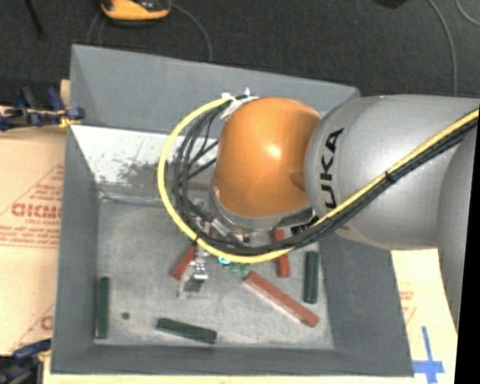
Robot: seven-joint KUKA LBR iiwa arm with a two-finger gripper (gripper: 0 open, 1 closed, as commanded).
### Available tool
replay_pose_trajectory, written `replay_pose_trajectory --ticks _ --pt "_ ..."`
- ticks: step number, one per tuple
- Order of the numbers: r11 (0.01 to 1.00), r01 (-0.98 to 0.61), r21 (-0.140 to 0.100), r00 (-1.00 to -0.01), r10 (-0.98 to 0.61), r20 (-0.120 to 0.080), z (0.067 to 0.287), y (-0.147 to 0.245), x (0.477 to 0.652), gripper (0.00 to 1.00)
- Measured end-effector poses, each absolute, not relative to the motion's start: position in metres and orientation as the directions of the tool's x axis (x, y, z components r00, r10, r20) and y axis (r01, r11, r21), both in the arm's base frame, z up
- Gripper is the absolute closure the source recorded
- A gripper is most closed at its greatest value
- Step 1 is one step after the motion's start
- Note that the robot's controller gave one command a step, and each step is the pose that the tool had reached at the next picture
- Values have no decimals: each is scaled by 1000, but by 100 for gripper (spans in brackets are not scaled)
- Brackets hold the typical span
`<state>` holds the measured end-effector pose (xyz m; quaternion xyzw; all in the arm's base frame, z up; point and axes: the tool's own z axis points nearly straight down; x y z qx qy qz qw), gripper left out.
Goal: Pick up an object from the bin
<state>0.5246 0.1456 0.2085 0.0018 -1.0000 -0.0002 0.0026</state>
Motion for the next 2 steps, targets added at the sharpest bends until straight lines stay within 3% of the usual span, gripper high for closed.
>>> replay_pose_trajectory --ticks 1,2 --pt "1000 0 2 -1000 0 -2 213 145 526 0" --pt "1000 23 4 -1000 23 -11 169 126 535 0"
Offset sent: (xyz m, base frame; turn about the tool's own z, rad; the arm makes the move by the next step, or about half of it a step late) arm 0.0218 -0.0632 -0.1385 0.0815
